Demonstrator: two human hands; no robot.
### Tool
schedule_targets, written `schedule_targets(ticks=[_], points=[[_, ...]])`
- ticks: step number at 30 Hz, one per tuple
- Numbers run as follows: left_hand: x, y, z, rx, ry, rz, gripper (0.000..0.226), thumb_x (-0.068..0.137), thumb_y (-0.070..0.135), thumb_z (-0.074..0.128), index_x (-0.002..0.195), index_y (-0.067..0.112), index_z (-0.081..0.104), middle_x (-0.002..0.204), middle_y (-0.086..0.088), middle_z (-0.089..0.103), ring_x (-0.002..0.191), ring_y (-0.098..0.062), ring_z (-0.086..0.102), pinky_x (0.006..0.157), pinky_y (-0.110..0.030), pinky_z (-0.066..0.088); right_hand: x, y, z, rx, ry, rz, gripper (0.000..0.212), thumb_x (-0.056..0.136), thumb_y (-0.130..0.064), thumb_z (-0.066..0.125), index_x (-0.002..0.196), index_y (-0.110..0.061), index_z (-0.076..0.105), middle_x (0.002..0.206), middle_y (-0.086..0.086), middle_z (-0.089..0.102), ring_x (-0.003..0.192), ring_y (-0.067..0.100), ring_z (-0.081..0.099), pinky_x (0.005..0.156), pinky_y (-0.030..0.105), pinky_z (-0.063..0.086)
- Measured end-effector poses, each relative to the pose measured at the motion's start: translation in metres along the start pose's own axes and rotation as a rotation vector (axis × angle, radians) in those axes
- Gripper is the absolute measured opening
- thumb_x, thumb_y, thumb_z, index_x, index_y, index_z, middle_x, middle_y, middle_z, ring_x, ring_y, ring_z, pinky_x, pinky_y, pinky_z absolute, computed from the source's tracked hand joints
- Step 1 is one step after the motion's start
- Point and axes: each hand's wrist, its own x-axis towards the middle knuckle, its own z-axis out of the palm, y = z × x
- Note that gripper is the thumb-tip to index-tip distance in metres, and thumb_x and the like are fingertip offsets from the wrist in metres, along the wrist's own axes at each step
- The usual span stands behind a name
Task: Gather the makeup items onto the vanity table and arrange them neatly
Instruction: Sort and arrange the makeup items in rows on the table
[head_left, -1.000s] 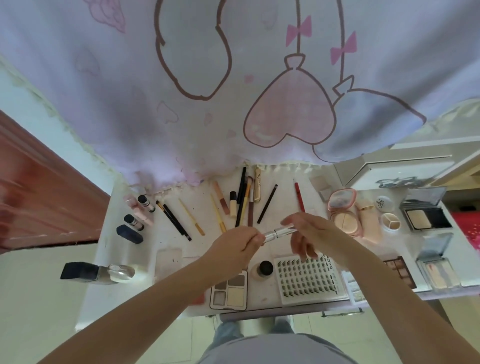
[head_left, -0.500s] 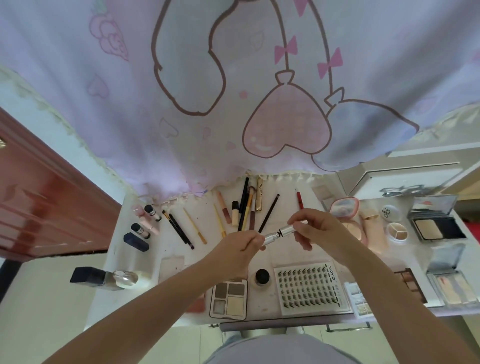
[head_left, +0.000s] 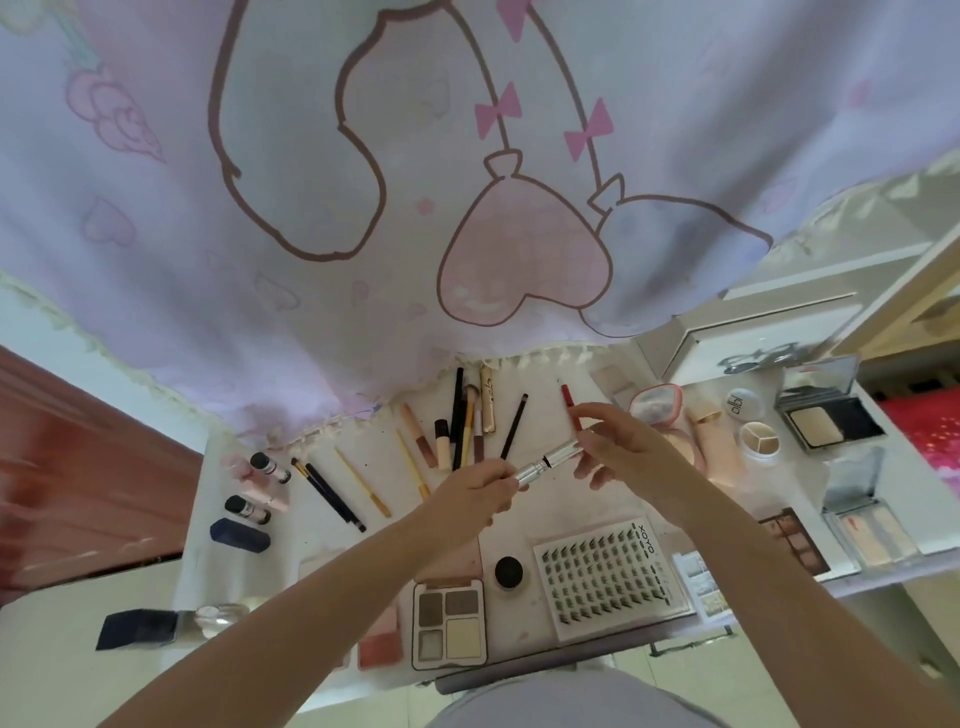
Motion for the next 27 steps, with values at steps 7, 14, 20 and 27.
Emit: schedule_targets(ticks=[7, 14, 20, 27], points=[[0.071, 0.003, 0.005, -0.446, 0.240, -0.322, 0.019, 0.094, 0.016, 0.047, 0.111, 0.012, 0.054, 0.078, 0.003, 0.046, 0.069, -0.009, 0.040, 0.062, -0.021, 0.033, 0.006, 0.045, -0.023, -0.316, 0.323, 0.138, 0.017, 0.089, -0.006, 0.048, 0.099, -0.005, 0.061, 0.084, 0.004, 0.061, 0.079, 0.018, 0.054, 0.059, 0.017, 0.040], [0.123, -0.002, 0.032, -0.267, 0.168, -0.486, 0.027, 0.088, 0.010, 0.055, 0.062, 0.009, 0.048, 0.061, -0.007, 0.047, 0.054, -0.013, 0.042, 0.053, -0.022, 0.036, 0.013, 0.098, -0.018, -0.829, 0.117, 0.268, 0.033, 0.092, -0.017, 0.044, 0.122, -0.008, 0.052, 0.128, 0.010, 0.050, 0.118, 0.021, 0.046, 0.094, 0.023, 0.031], [0.153, -0.004, 0.046, -0.044, 0.162, -0.407, 0.032, 0.088, 0.015, 0.056, 0.057, 0.011, 0.050, 0.057, -0.006, 0.048, 0.049, -0.015, 0.043, 0.050, -0.024, 0.036, 0.026, 0.117, -0.002, -1.070, 0.099, 0.250, 0.040, 0.089, -0.021, 0.047, 0.126, -0.007, 0.042, 0.143, 0.013, 0.027, 0.131, 0.027, 0.027, 0.098, 0.033, 0.035], [0.163, -0.017, 0.036, 0.434, 0.143, -0.279, 0.013, 0.088, 0.018, 0.049, 0.086, 0.006, 0.054, 0.085, -0.003, 0.052, 0.073, -0.016, 0.049, 0.057, -0.026, 0.036, 0.028, 0.121, 0.008, -1.121, 0.158, 0.299, 0.040, 0.087, -0.017, 0.049, 0.125, -0.006, 0.041, 0.142, 0.012, 0.027, 0.129, 0.027, 0.026, 0.093, 0.033, 0.040]])
